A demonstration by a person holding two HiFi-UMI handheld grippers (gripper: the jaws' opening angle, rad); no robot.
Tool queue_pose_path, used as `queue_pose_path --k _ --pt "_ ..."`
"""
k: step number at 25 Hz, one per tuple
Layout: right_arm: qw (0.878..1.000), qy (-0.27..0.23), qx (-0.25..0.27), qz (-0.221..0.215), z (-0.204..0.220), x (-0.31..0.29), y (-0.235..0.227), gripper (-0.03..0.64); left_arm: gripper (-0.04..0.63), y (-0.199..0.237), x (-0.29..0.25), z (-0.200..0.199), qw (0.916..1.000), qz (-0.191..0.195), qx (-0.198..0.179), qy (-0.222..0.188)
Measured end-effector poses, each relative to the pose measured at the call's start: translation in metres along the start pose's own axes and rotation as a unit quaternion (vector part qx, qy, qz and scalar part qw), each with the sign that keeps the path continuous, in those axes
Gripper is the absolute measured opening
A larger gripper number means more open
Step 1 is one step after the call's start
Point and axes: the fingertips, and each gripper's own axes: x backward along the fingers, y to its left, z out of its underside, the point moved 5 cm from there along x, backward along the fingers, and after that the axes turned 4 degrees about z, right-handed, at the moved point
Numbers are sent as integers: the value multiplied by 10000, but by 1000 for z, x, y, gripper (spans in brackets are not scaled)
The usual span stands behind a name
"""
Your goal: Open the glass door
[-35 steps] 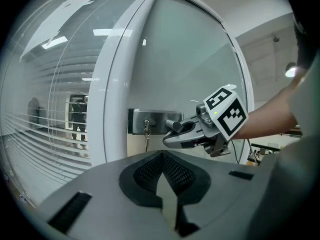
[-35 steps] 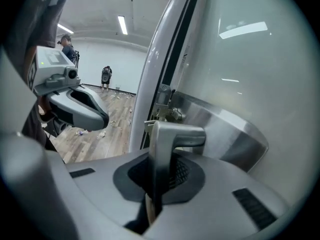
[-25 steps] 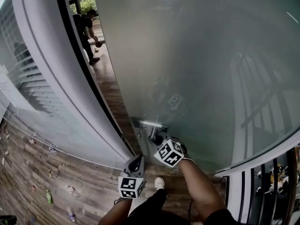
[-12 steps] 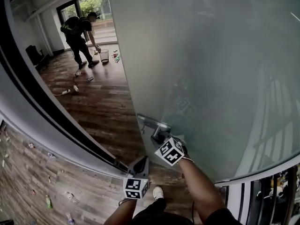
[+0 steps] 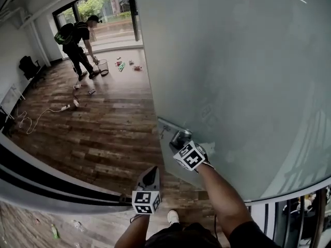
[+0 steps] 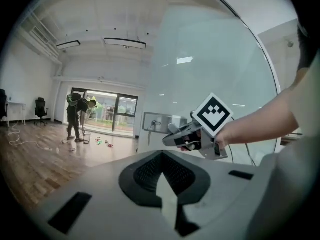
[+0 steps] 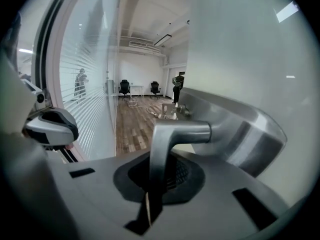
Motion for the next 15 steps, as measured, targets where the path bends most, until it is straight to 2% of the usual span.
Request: queue_pose_path --k 3,7,11,15 --pt "9998 52 -148 123 2 -12 -25 14 -2 6 -13 -4 10000 42 -42 2" --pt "9992 91 -268 294 -5 -14 -73 14 -2 6 -39 -19 9999 -63 107 44" --pt "9980 111 -392 493 -1 -25 -107 14 -2 9 -56 -14 9998 -126 107 113" --pt "9958 172 -551 704 5 -25 -152 14 -2 -4 -83 -17 9996 -147 113 199"
